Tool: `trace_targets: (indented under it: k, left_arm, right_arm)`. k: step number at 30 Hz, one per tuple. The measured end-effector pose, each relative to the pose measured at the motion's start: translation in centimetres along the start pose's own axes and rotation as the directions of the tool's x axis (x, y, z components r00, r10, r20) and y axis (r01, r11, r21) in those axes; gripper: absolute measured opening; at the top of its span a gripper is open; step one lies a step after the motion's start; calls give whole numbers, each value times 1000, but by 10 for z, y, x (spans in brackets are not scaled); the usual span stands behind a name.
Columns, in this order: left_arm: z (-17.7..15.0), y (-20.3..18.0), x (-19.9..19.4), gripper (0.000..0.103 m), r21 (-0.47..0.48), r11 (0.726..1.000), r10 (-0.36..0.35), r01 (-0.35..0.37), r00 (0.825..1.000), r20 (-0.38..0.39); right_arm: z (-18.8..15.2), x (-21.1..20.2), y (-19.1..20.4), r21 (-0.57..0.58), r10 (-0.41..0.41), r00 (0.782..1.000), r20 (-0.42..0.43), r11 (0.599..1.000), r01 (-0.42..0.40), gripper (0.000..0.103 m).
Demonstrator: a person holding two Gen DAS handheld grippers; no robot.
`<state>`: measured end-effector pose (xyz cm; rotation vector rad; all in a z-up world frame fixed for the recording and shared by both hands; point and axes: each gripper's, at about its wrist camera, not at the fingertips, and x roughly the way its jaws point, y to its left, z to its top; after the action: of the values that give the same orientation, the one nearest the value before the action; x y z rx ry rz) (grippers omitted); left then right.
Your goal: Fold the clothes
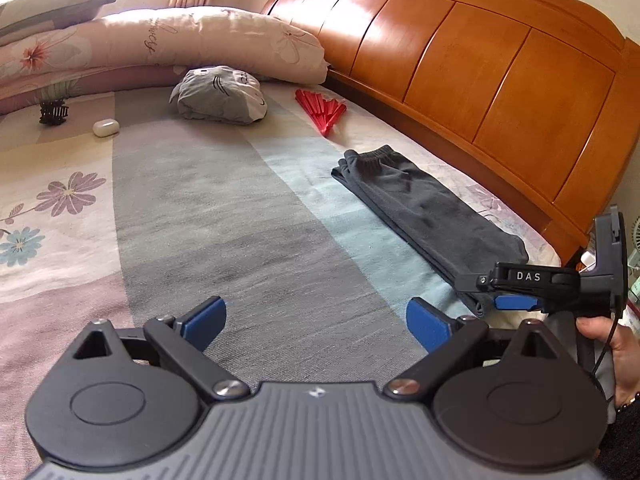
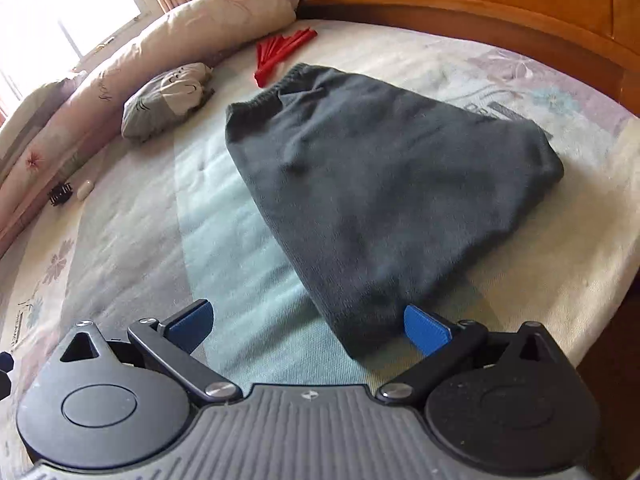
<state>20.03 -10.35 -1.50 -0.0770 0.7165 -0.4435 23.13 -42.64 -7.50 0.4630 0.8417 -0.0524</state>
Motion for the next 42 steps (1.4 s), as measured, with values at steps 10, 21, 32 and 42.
trace_targets:
  k: [10, 21, 32, 42]
  left_arm:
    - [-3, -37, -3, 96, 168, 985, -29, 26, 999, 13]
    - [-10, -52, -4, 96, 207, 977, -54, 54, 999, -8]
    - [-14, -65, -7, 96, 250, 967, -33, 41, 999, -36]
    - [-14, -87, -2, 97, 286, 954, -72, 92, 994, -80]
  right_arm:
    - [-22, -67, 19, -68, -42, 995, 95, 996, 49, 103]
    - [-42, -102, 36, -122, -125, 985, 115, 983, 139, 103]
    - [-67, -126, 52, -131, -149, 976, 159, 977, 170, 103]
    - [-71, -140, 48, -125, -155, 971, 183, 976, 179, 103]
